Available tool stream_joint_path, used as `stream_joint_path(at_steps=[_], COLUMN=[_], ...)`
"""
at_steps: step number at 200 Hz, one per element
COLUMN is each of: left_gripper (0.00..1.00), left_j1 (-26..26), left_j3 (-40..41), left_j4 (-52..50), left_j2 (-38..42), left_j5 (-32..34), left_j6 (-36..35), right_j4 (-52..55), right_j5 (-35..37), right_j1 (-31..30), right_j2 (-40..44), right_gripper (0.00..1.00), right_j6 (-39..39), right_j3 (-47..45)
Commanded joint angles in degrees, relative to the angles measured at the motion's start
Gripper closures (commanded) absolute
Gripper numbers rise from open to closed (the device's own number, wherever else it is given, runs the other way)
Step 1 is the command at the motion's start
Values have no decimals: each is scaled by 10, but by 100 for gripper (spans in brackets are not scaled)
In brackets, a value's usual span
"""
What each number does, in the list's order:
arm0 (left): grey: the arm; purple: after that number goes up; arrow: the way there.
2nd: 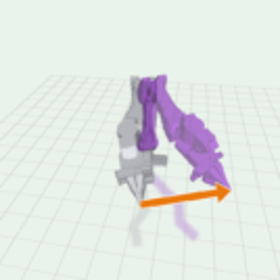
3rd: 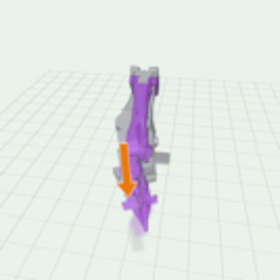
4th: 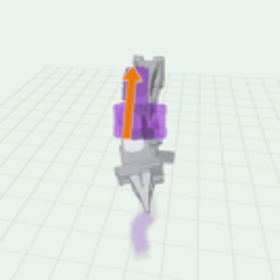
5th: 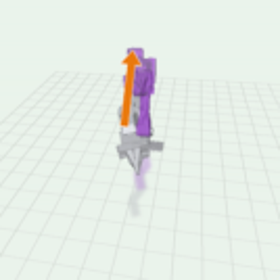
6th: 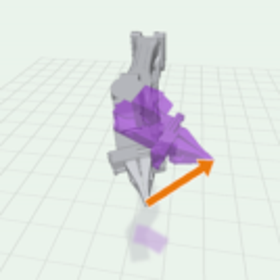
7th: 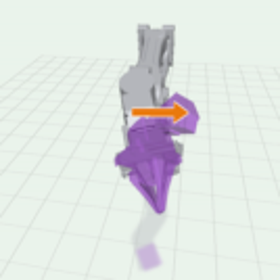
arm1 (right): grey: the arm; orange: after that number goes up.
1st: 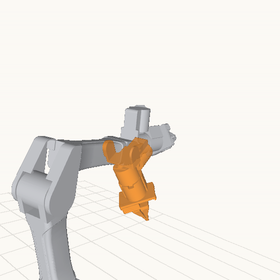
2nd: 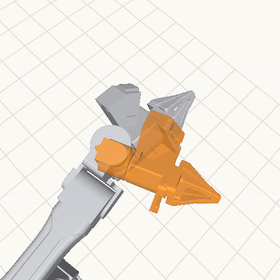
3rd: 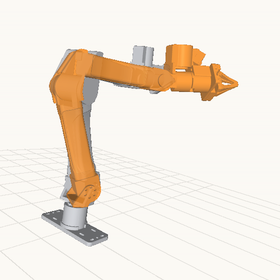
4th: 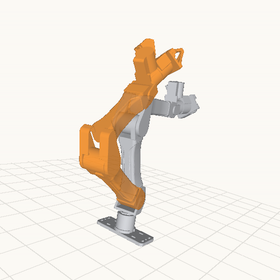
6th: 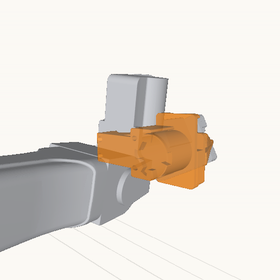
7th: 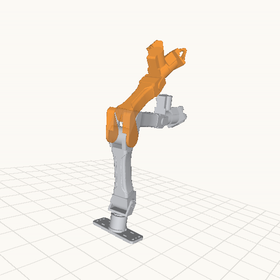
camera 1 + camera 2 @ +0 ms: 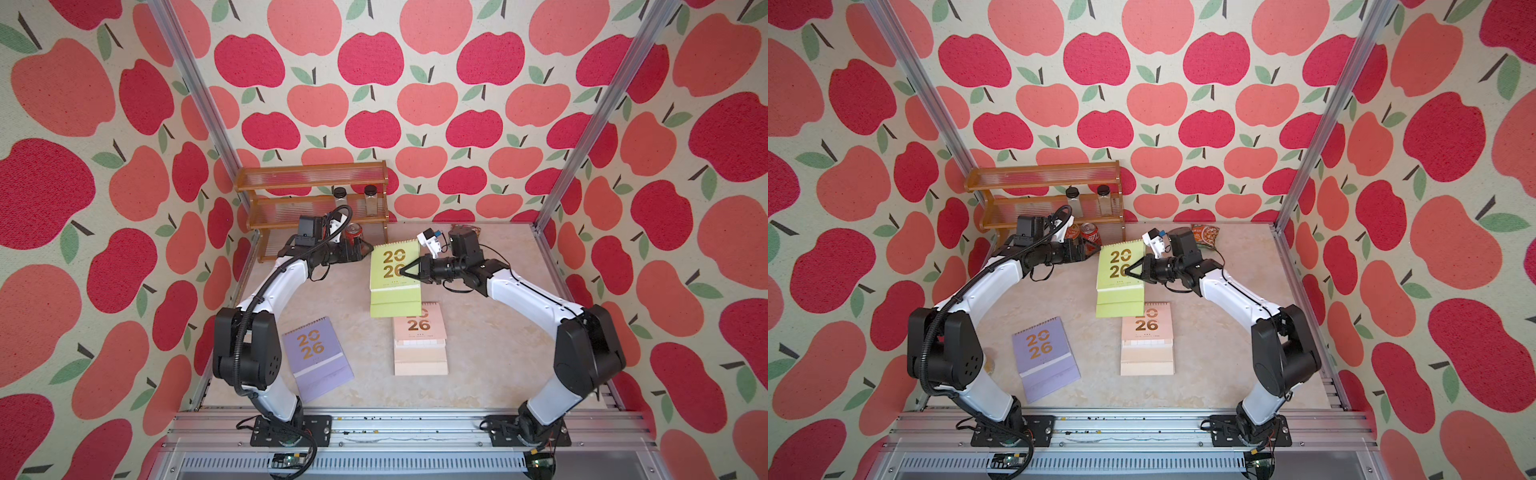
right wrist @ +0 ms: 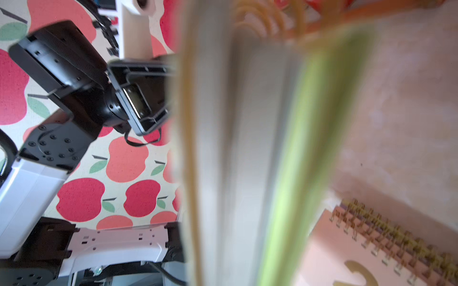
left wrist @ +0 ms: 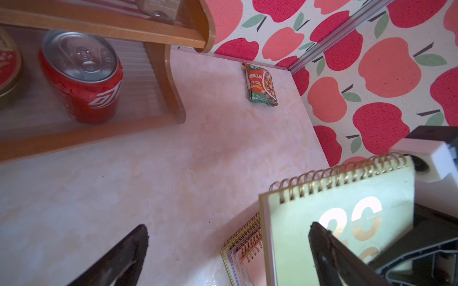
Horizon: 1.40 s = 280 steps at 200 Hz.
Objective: Stack the calendars
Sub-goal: Pick up the calendar at the center of the board, then place the calendar at the calendar.
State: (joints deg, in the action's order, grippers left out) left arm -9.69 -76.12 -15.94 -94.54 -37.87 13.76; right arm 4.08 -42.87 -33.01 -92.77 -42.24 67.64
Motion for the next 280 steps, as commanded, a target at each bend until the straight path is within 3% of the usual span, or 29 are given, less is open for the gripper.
stream_joint_path(at_steps=[1, 97, 280], left_gripper=[0, 0, 0], left_j1=[-15, -54, -69], left_j3=[14, 27, 21], left_j4=[6, 0, -11], left_j2=[16, 53, 41], left_j5=[12, 5, 0], left_j6=[-29, -33, -34], right_j4=[0, -25, -44], right_j5=[-63, -136, -100], right_j1=[1, 54, 65], right_j2=[45, 114, 71], right_gripper=[100, 100, 100], right_j6=[14, 24, 49], right_j3=[-65, -217, -274])
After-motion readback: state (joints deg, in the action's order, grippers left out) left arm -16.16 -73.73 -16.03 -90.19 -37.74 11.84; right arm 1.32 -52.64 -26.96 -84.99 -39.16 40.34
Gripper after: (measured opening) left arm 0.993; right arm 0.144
